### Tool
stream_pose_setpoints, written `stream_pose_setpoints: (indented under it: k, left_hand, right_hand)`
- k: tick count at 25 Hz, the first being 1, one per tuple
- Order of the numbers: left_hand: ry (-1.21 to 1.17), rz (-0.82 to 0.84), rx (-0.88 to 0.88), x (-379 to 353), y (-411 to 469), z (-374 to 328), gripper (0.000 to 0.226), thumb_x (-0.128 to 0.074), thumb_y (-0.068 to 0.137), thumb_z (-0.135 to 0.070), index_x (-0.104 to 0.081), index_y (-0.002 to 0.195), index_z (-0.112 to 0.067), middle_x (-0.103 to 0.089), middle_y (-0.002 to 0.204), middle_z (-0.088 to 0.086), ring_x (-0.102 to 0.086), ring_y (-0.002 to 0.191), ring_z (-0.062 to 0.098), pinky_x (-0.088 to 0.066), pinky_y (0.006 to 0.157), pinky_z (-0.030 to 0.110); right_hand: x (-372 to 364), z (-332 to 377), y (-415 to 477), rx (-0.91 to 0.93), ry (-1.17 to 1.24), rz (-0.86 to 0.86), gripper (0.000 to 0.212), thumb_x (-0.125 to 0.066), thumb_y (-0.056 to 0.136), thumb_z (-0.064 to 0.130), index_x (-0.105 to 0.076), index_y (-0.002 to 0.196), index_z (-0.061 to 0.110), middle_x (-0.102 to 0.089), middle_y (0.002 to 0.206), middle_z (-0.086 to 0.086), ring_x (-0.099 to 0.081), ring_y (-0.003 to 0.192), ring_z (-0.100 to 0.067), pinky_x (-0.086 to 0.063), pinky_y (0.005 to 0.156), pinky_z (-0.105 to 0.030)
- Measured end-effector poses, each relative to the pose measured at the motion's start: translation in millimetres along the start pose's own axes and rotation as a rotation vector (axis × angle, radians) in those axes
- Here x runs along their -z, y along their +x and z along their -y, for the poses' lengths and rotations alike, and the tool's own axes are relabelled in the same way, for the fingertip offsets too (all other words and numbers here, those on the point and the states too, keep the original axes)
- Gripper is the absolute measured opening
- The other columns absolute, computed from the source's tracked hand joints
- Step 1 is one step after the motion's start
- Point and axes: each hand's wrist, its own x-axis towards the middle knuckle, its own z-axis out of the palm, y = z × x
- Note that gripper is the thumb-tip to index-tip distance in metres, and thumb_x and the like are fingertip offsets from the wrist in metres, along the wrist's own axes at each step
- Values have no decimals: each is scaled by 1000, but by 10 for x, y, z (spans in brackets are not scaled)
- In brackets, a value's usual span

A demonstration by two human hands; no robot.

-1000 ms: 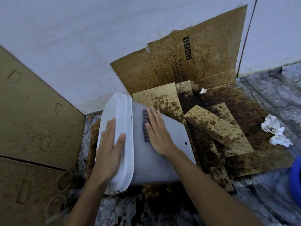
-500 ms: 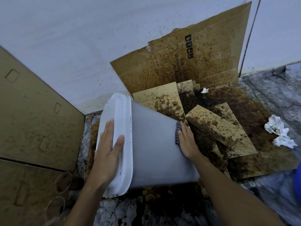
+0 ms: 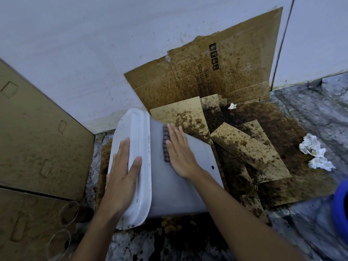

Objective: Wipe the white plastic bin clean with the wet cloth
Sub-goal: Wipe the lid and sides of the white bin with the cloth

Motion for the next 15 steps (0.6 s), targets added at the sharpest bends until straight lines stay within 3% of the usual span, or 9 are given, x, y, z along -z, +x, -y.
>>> stream_pose_setpoints:
  k: [4, 8, 15]
  left_hand:
    - [6, 2, 6, -2, 19, 4, 68, -34, 85, -80, -5, 146, -70, -3, 159, -41, -2, 153, -2, -11, 126, 52]
    - [-1, 7, 0, -2, 9, 12, 61, -36, 94, -73, -5, 147, -69, -2, 160, -40, -1, 153, -1, -11, 126, 52]
    - [25, 3, 21, 6, -14, -51, 63, -31, 86, -78, -3, 142, -73, -2, 159, -42, -2, 153, -2, -10, 126, 53]
  right_hand:
    - [-59, 397, 82, 84, 63, 5, 55, -17, 110, 38, 2, 161, 28, 6, 169, 12, 18, 153, -9, 5, 124, -28]
    - [-65, 358, 77, 98, 69, -4, 56, -17, 110, 40, 1, 161, 29, 6, 168, 13, 17, 153, -8, 5, 124, -28]
    - [45, -554, -72, -148, 34, -7, 56, -15, 109, 44, 0, 161, 29, 5, 168, 14, 14, 153, -9, -2, 124, -34]
